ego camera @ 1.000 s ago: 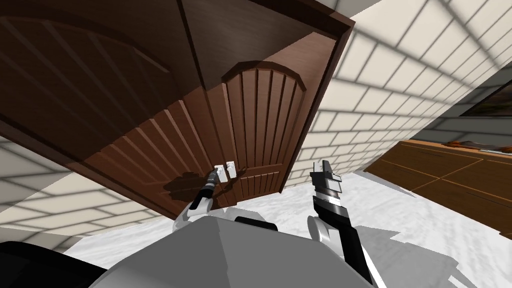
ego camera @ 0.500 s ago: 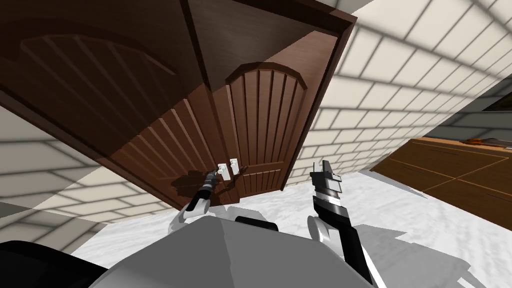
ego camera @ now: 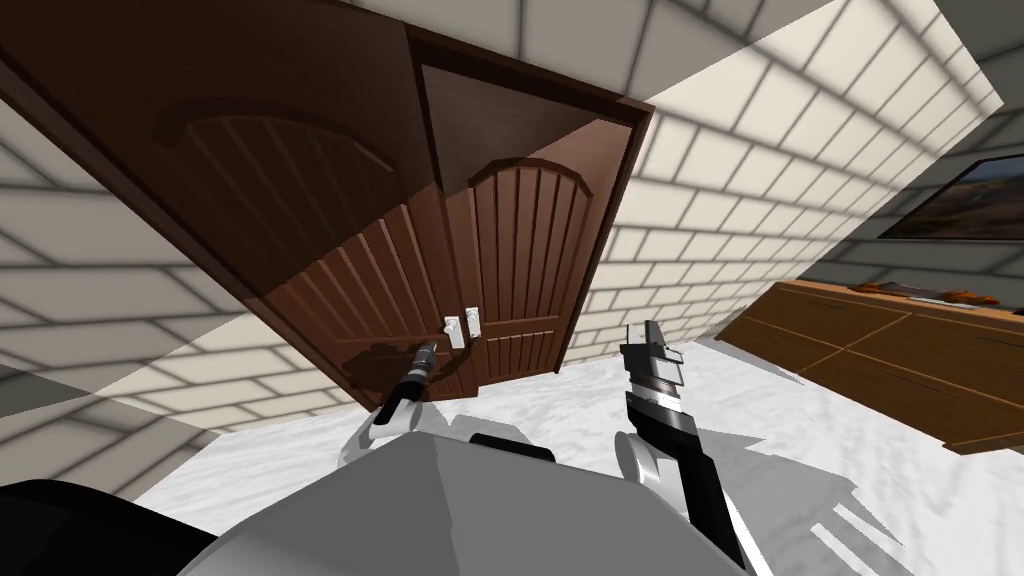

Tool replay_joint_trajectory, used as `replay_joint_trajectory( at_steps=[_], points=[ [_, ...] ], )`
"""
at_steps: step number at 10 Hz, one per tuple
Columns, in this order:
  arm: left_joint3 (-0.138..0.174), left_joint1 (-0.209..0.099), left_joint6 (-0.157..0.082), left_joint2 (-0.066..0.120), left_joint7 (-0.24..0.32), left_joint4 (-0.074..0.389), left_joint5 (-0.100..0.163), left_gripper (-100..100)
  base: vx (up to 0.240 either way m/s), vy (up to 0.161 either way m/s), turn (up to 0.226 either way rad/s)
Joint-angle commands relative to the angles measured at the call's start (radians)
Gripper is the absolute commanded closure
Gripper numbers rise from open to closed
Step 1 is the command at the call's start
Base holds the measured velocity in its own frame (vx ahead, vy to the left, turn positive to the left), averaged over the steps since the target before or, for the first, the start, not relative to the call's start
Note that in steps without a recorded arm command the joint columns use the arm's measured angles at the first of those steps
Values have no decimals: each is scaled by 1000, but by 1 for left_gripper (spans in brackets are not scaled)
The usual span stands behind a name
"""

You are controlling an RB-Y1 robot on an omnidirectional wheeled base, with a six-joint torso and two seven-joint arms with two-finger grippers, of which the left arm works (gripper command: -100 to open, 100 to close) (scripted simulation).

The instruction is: Pull the door open

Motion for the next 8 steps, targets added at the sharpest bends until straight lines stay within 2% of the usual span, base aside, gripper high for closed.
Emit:
replay_joint_trajectory(
  at_steps=[1,2,3,4,6,8],
  points=[
    [-20,10,-1,1,7,-25,1,-100,-174,-99,-58],
    [-31,14,-3,1,9,-36,1,-100,-170,-83,-54],
    [-23,10,-1,4,9,-28,2,-100,-73,-37,-8],
    [5,20,-1,9,7,-2,3,-100,-10,75,151],
    [23,17,-2,11,3,19,3,-100,78,134,94],
    [23,4,-3,8,2,26,1,-100,165,86,-25]
  ],
)
